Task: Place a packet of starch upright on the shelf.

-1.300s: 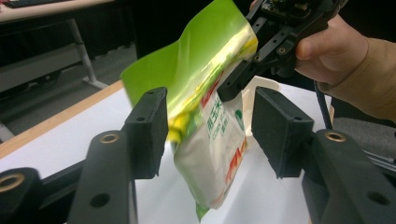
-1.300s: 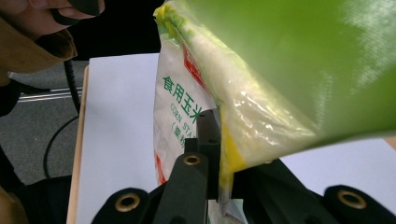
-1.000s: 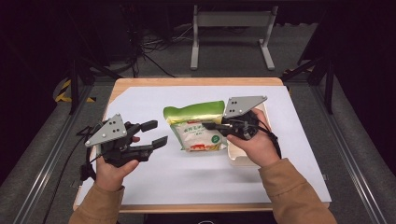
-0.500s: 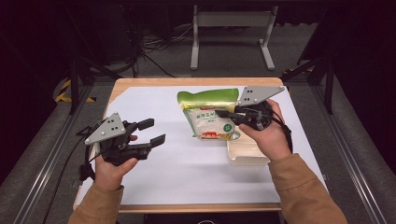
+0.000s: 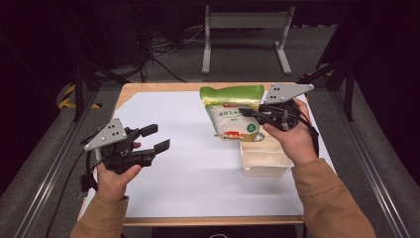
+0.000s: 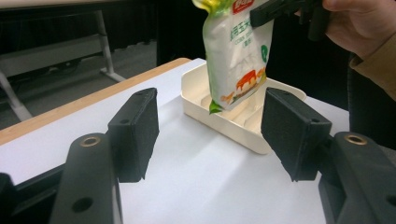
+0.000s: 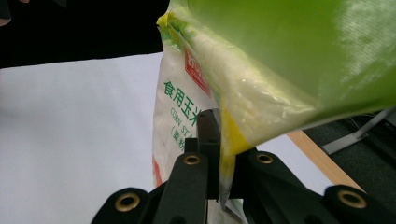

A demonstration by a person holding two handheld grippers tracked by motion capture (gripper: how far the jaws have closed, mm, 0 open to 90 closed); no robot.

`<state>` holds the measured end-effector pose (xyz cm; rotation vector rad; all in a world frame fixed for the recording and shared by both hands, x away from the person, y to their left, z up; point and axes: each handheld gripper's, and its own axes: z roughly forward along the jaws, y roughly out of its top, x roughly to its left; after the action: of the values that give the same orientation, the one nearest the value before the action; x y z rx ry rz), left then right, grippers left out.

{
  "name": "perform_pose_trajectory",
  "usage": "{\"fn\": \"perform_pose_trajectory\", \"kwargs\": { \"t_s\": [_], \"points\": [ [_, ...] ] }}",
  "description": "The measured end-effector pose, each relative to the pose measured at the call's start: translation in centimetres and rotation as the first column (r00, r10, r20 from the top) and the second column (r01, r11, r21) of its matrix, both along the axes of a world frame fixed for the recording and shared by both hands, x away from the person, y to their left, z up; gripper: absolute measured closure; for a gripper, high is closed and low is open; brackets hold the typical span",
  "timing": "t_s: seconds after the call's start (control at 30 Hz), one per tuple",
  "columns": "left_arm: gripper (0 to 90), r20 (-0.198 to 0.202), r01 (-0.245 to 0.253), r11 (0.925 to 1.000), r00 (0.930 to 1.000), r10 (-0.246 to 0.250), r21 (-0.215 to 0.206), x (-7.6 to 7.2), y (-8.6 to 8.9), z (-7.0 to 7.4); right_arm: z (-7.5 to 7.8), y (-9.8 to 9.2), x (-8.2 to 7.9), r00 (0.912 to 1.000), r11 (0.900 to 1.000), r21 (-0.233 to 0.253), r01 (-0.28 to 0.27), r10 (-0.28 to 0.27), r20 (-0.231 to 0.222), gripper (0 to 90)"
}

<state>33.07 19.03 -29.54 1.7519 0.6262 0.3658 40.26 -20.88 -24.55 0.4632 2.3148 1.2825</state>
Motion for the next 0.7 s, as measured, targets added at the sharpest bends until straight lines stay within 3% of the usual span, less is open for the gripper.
{"fn": "perform_pose_trajectory", "kwargs": {
  "t_s": [0.47, 0.7],
  "points": [
    [37.5, -0.024, -0.034, 0.9994, 0.9992, 0.034, -0.012, 0.6, 0.8, -0.6, -0.2, -2.4, 1.9, 0.9985, 0.998, 0.034, 0.053, -0.053, 0.01, 88.1],
    [37.6, -0.03, -0.039, 0.9992, 0.9988, 0.039, 0.002, 0.6, 0.8, -0.8, -0.7, -3.6, 2.5, 0.9977, 0.998, 0.02, 0.066, -0.066, 0.012, 88.1]
  ]
}}
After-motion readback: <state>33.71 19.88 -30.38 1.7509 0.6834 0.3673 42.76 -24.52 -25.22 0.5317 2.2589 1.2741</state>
